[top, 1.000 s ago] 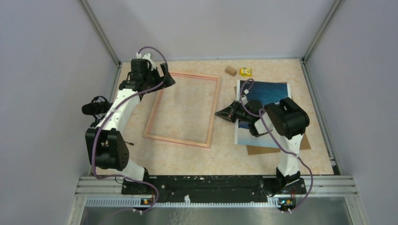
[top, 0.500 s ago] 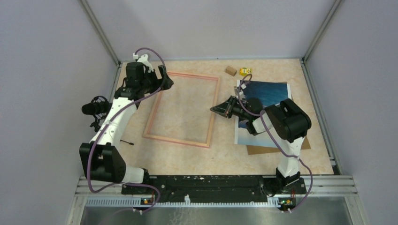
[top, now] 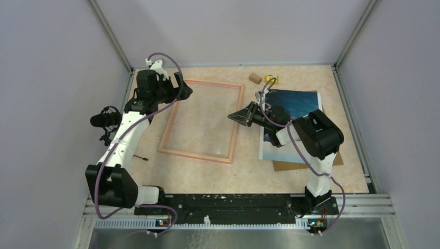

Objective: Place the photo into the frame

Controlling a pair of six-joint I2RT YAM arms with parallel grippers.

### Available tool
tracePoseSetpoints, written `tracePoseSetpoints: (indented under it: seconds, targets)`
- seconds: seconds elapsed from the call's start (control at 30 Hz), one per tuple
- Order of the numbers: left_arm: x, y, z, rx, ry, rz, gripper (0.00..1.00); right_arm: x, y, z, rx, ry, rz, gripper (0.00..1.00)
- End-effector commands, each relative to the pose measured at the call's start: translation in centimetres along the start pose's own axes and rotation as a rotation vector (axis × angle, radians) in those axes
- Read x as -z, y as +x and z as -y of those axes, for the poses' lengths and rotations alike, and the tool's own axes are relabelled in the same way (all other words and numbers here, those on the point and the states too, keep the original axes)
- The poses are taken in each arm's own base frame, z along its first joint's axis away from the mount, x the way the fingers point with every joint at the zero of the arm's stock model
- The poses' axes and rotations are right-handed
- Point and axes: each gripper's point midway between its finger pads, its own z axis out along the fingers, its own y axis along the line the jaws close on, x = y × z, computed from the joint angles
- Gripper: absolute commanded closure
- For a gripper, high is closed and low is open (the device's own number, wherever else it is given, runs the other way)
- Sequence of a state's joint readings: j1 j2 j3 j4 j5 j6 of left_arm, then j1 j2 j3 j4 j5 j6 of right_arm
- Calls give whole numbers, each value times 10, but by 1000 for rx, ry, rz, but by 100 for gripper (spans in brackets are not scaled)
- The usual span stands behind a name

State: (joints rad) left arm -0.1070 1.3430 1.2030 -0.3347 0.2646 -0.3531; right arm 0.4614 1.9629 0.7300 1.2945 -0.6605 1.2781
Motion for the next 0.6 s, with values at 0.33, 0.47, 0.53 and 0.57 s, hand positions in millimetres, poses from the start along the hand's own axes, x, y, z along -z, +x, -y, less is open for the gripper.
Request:
tracePoseSetpoints:
  seconds: [0.33, 0.47, 0.53, 0.57]
  targets:
    - [39, -39, 13, -39, 2, 180, 2, -41, -34, -69, 108, -158, 60, 100]
    - [39, -38, 16, -33, 20, 174, 2, -54, -38, -51, 91, -130, 89, 100]
    - [38, -36, 18, -29, 28, 170, 2, -59, -37, -38, 80, -108, 96, 100]
    - [38, -36, 18, -28, 33, 169, 2, -62, -36, -30, 67, -96, 97, 100]
